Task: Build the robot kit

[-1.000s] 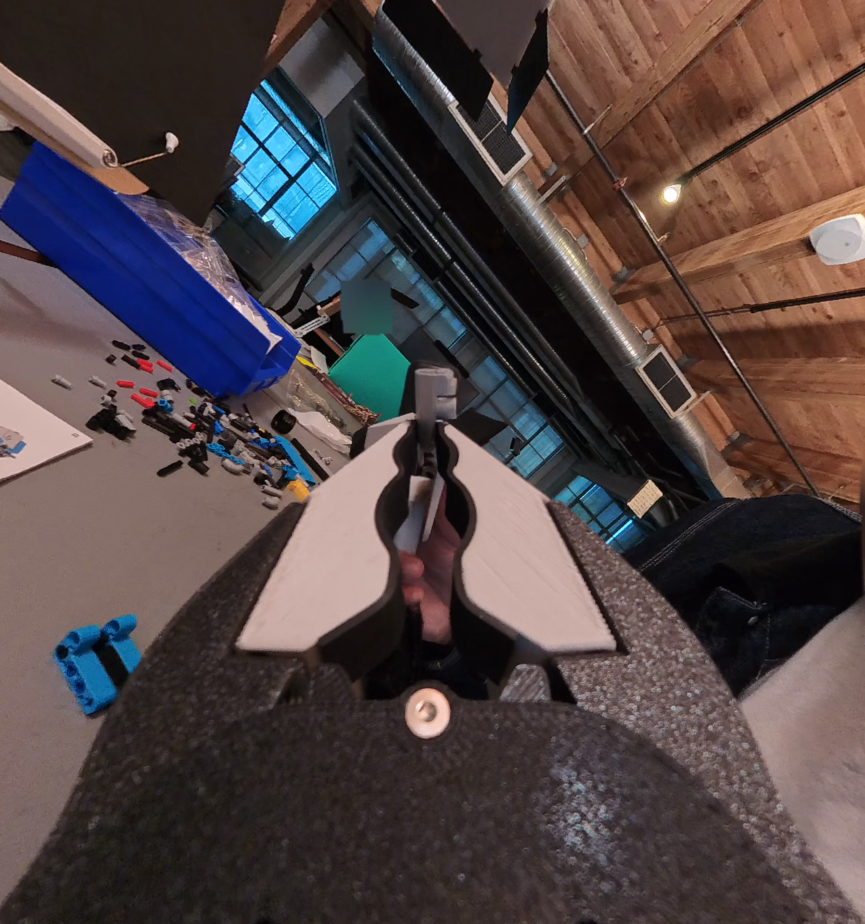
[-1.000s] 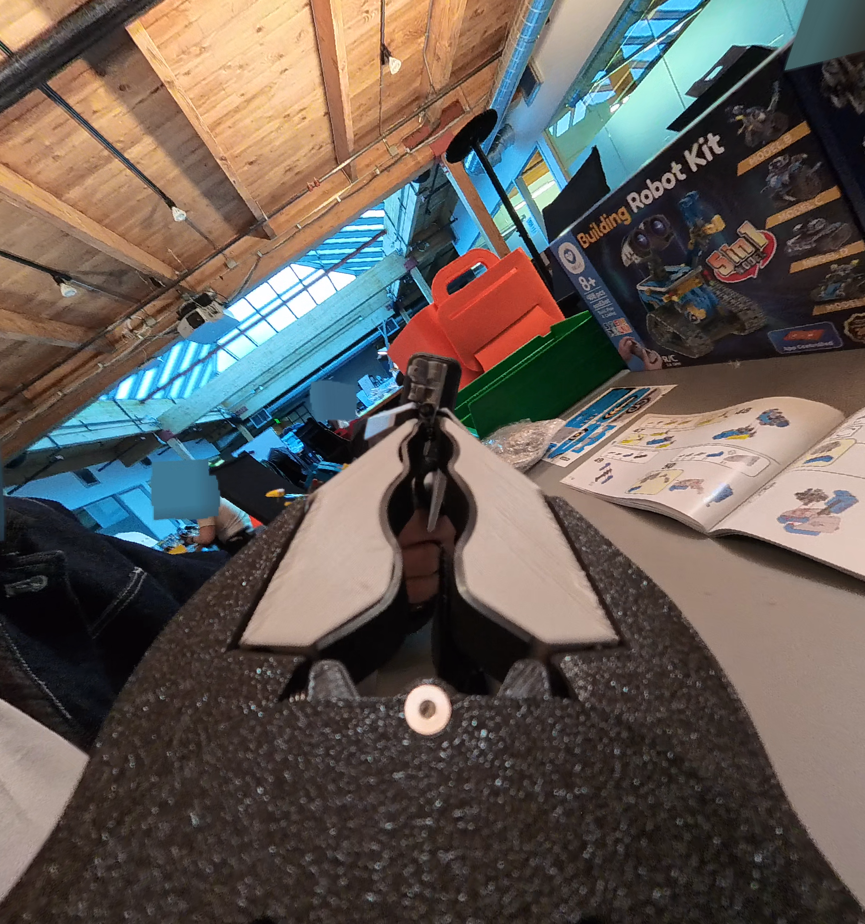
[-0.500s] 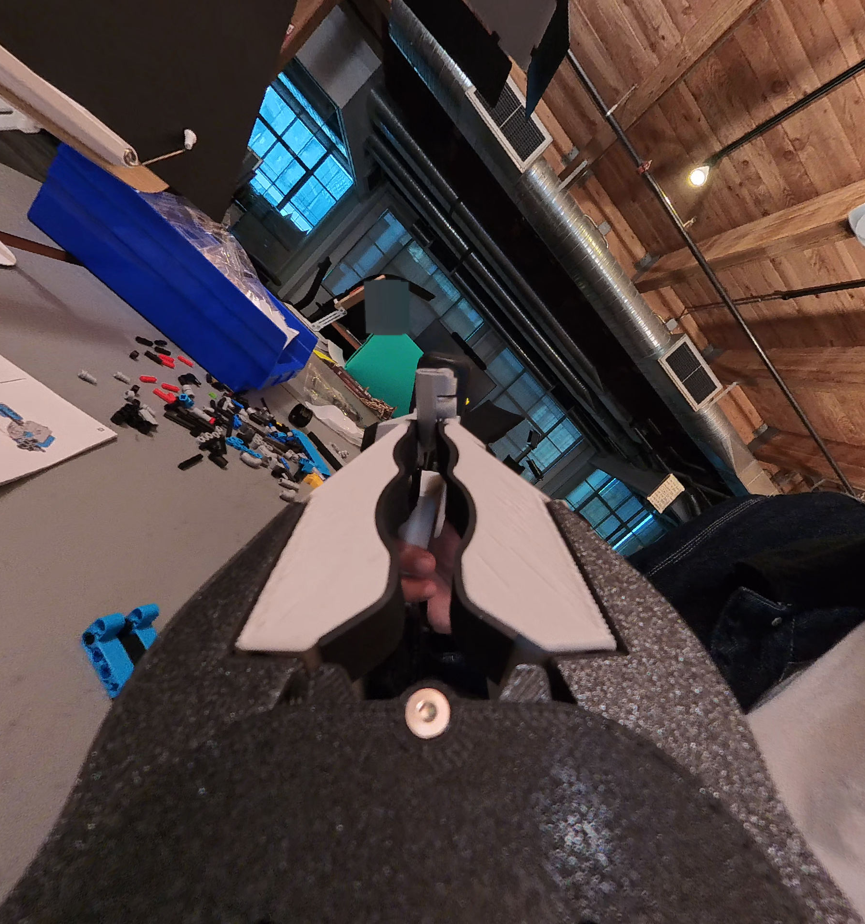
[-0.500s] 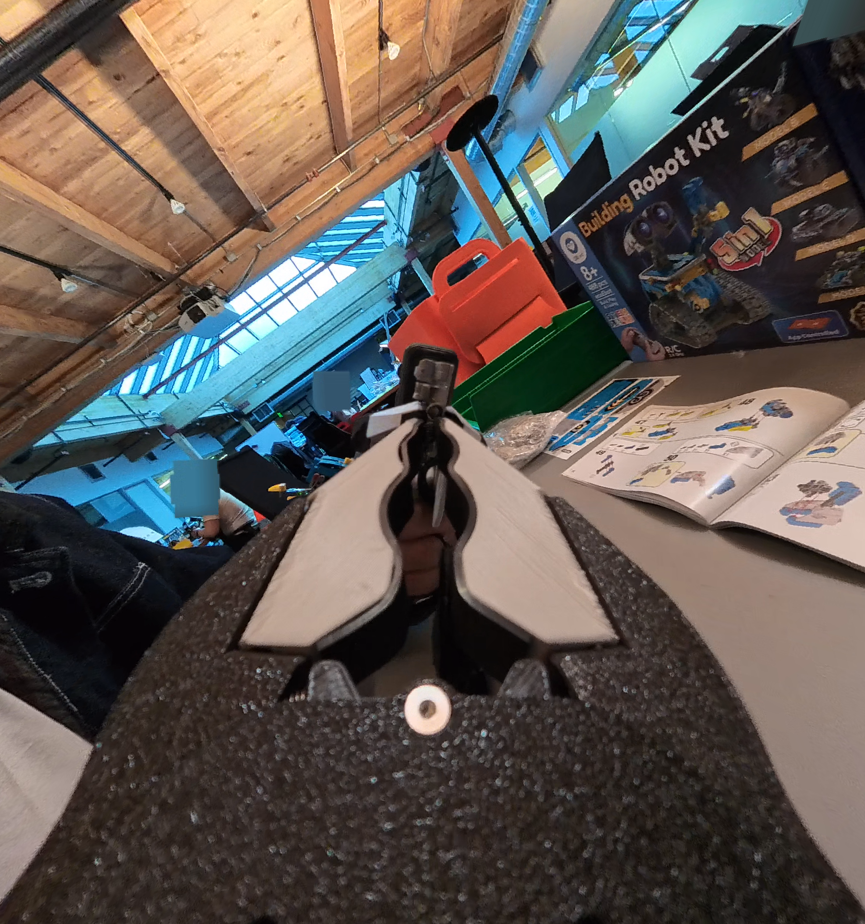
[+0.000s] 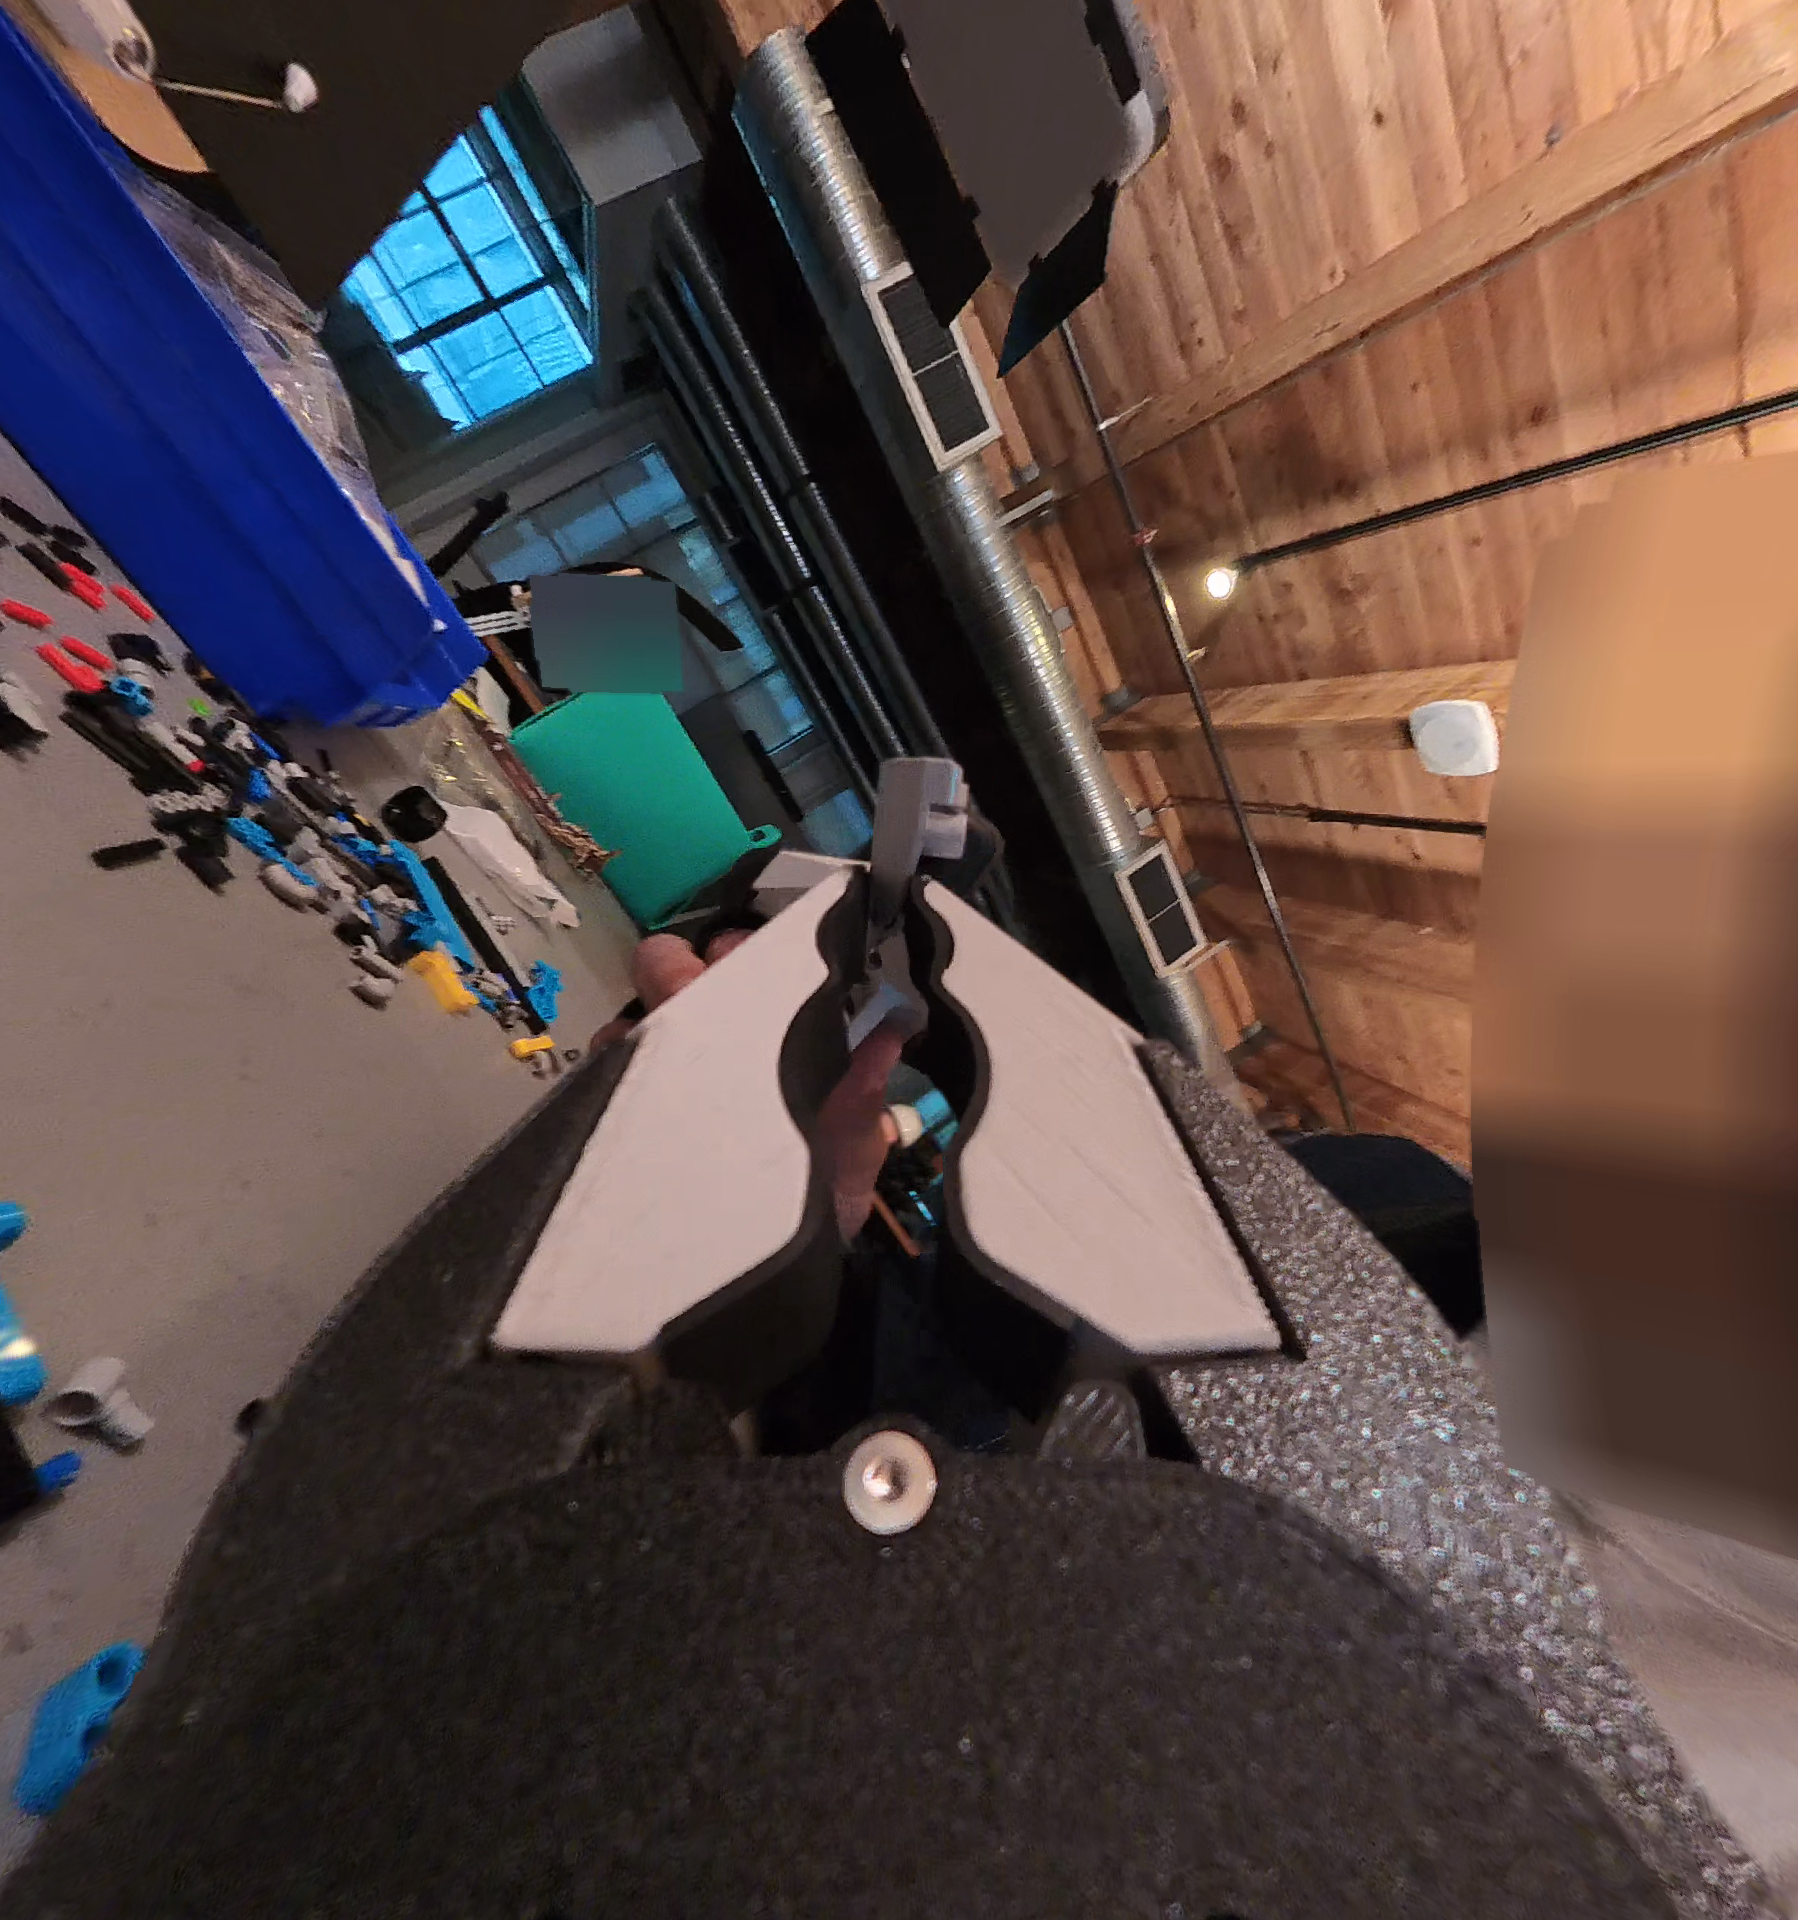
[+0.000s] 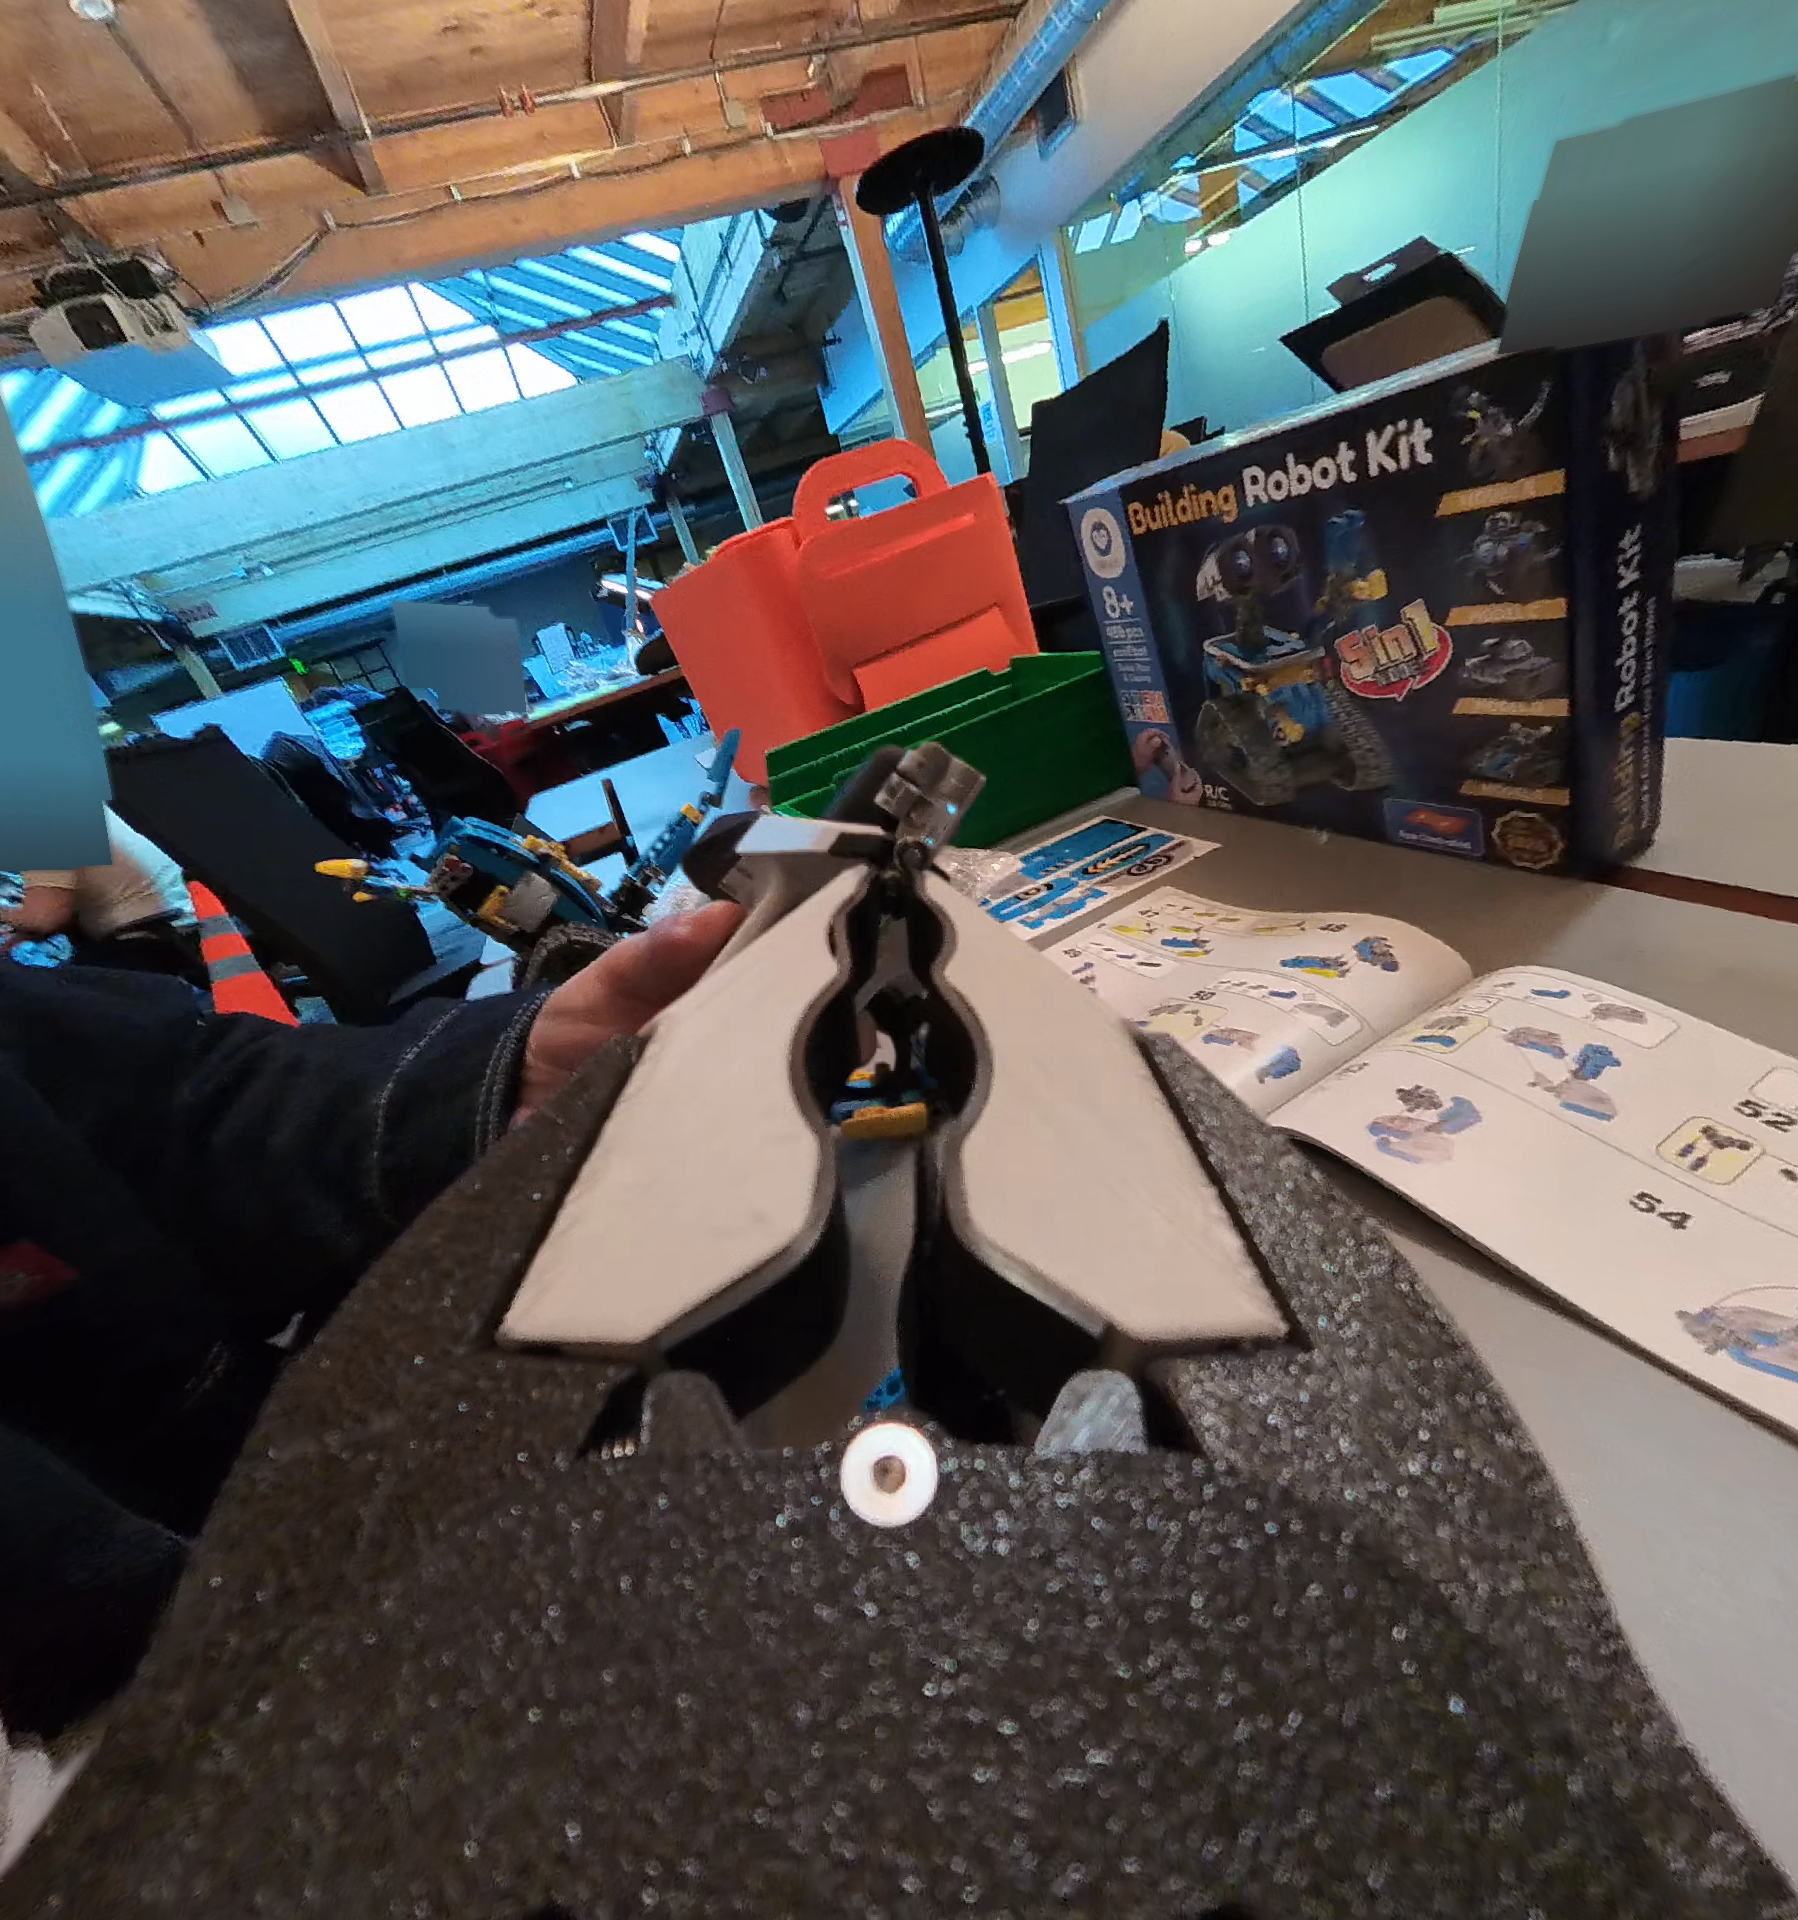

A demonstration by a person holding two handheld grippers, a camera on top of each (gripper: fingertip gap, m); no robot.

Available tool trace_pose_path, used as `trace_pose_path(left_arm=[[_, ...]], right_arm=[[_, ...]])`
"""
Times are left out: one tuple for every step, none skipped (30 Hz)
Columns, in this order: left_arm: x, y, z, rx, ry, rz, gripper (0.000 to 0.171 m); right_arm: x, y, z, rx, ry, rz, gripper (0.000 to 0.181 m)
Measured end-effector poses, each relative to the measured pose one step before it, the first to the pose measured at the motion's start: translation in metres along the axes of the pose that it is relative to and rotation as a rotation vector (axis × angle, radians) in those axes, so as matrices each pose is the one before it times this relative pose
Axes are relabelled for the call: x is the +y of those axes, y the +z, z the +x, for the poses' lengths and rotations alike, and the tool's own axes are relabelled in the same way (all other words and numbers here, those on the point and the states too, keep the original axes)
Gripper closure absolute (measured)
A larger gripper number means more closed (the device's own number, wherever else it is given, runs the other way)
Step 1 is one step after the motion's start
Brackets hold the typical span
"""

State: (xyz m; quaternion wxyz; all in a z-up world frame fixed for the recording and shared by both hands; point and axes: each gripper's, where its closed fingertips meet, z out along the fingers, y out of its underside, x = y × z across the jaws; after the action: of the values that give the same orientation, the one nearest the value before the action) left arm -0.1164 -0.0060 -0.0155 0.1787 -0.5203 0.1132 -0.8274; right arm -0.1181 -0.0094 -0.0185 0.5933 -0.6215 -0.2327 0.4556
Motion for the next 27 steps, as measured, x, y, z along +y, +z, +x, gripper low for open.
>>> trace_pose_path(left_arm=[[-0.00025,-0.00017,-0.00087,-0.0134,0.0171,0.00150,0.165],[-0.00068,-0.00014,-0.00089,-0.0133,0.0205,0.00435,0.166],[-0.00104,-0.00022,-0.00096,-0.0173,0.0239,-0.00018,0.165],[-0.00125,-0.00036,-0.00006,-0.0124,0.0209,-0.00410,0.165],[-0.00150,-0.00047,0.00053,-0.0074,0.0193,0.00044,0.165],[-0.00296,-0.00124,0.00004,-0.0101,0.0183,0.01401,0.166],[-0.00349,-0.00182,-0.00075,-0.0108,0.0137,0.01624,0.166],[-0.00344,-0.00186,-0.00154,-0.0112,0.0079,0.01603,0.166],[-0.00268,-0.00145,-0.00148,-0.0051,-0.0029,0.01571,0.166],[-0.00072,-0.00040,-0.00101,0.0025,-0.0162,0.00859,0.165],[0.00054,0.00032,-0.00130,0.0014,-0.0189,0.00570,0.165],[0.00115,0.00062,-0.00142,-0.0016,-0.0141,0.00531,0.165],[0.00169,0.00081,-0.00057,0.0020,-0.0101,-0.00080,0.165],[0.00235,0.00116,0.00049,0.0072,-0.0090,-0.00891,0.165],[0.00133,0.00074,0.00012,0.0021,-0.0046,-0.00423,0.165],[0.00004,0.00006,0.00010,-0.0007,0.0004,0.00357,0.165],[0.00015,0.00011,0.00076,0.0038,-0.0013,0.00007,0.165],[-0.00009,-0.00001,0.00008,0.0012,-0.0047,-0.00017,0.165],[-0.00058,-0.00044,-0.00129,-0.0067,-0.0024,0.00393,0.165],[-0.00003,-0.00036,-0.00074,-0.0002,-0.0026,0.00152,0.165],[0.00004,0.00003,0.00040,0.0080,-0.0113,0.00043,0.165],[0.00004,0.00013,0.00019,0.0056,-0.0094,0.00110,0.165],[0.00105,0.00051,-0.00016,0.0012,-0.0024,-0.00354,0.165],[0.00264,0.00121,0.00037,0.0047,-0.0027,-0.01233,0.165],[0.00167,0.00097,0.00008,0.0005,-0.0005,-0.00306,0.165],[0.00069,0.00039,0.00030,0.0005,0.0005,0.00152,0.165],[0.00060,0.00030,0.00081,0.0038,-0.0016,-0.00447,0.165]], right_arm=[[0.00067,-0.00009,0.00081,0.0124,-0.0143,-0.0107,0.178],[-0.00010,0.00044,0.00092,0.0117,-0.0053,-0.0040,0.178],[-0.00030,0.00053,0.00156,0.0091,0.0037,-0.0001,0.178],[-0.00005,0.00083,0.00095,0.0013,0.0114,-0.0008,0.177],[0.00009,0.00093,0.00092,-0.0003,0.0126,-0.0017,0.176],[0.00081,0.00029,0.00162,0.0089,-0.0018,-0.0073,0.171],[0.00020,-0.00048,0.00105,0.0108,-0.0182,-0.0017,0.165],[0.00020,-0.00073,0.00164,0.0236,-0.0301,-0.0039,0.163],[0.00040,-0.00019,0.00151,0.0367,-0.0507,-0.0083,0.159],[0.00041,0.00063,0.00110,0.0501,-0.0759,-0.0118,0.155],[0.00094,0.00154,-0.00058,0.0542,-0.0986,-0.0200,0.150],[0.00134,0.00156,-0.00164,0.0583,-0.1105,-0.0244,0.150],[0.00108,0.00056,0.00193,0.0838,-0.0995,-0.0227,0.152],[-0.00133,-0.00042,0.00140,0.0732,-0.0846,-0.0022,0.156],[-0.00281,-0.00110,-0.00064,0.0474,-0.0700,0.0092,0.158],[-0.00165,-0.00090,-0.00199,0.0248,-0.0566,-0.0006,0.158],[-0.00072,-0.00026,-0.00173,0.0164,-0.0383,-0.0042,0.158],[0.00127,0.00050,-0.00107,0.0105,-0.0201,-0.0101,0.156],[0.00299,0.00130,-0.00141,-0.0007,-0.0075,-0.0188,0.154],[0.00090,0.00067,-0.00124,-0.0065,0.0016,-0.0064,0.152],[-0.00083,-0.00035,0.00001,-0.0023,0.0072,0.0057,0.153],[-0.00058,-0.00018,0.00014,-0.0055,0.0102,0.0041,0.153],[-0.00004,0.00008,0.00071,-0.0022,0.0116,0.0023,0.153],[0.00103,0.00026,0.00111,0.0014,0.0077,-0.0036,0.154],[0.00124,0.00054,0.00056,-0.0005,0.0008,-0.0052,0.155],[0.00008,-0.00026,0.00157,0.0069,-0.0007,0.0012,0.157],[-0.00077,-0.00105,0.00145,0.0036,0.0002,0.0047,0.161]])
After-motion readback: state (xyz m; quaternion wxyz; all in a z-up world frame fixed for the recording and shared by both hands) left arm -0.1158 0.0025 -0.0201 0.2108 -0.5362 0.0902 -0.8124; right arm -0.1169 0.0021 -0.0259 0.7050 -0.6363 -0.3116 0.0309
